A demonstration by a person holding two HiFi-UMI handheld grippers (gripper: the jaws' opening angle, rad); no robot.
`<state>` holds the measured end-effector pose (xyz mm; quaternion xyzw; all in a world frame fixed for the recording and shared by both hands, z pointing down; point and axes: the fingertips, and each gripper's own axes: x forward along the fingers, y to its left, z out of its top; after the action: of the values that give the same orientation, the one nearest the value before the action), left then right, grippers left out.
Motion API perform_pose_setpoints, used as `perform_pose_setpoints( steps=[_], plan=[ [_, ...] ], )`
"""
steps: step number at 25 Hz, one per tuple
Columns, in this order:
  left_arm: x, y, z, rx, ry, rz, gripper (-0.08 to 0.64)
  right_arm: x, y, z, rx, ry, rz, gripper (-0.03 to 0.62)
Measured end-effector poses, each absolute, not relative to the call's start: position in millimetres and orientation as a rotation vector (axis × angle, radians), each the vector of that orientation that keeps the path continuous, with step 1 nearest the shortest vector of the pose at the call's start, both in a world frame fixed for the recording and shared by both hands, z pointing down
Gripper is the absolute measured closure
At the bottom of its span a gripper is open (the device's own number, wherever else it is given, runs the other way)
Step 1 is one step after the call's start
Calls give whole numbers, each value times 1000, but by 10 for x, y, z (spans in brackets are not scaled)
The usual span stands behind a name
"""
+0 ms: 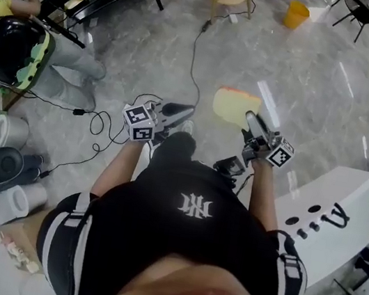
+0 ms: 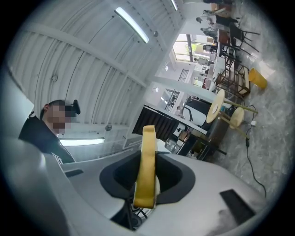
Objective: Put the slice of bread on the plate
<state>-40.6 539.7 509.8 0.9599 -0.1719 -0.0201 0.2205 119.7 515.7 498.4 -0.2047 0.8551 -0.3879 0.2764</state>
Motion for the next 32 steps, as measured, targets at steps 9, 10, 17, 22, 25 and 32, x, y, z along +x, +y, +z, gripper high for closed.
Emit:
perform_pose_setpoints(
  steps=[9,10,17,22,25,32],
  plan=[
    [-532,4313,4950,2689,-414,-120,549,841,4177,4789,-557,2381,-1000,503],
    [-572,4197,4921,2695,-407,-125,549,795,4065,4757,-560,2381,-995,503],
    [-870,3456,4891,2717,-368,-131,549,518,3374,4628,-596,2379,-966,503],
    [-900,3029,5027,2712,-351,-119,549,464,2998,4682,-599,2329,-993,503],
    [-867,2819,5066,2703,-358,-127,549,492,2786,4741,-596,2323,-1016,503],
    [-831,2105,5203,2662,-432,-121,549,576,2042,4872,-538,2343,-1017,503]
  ],
)
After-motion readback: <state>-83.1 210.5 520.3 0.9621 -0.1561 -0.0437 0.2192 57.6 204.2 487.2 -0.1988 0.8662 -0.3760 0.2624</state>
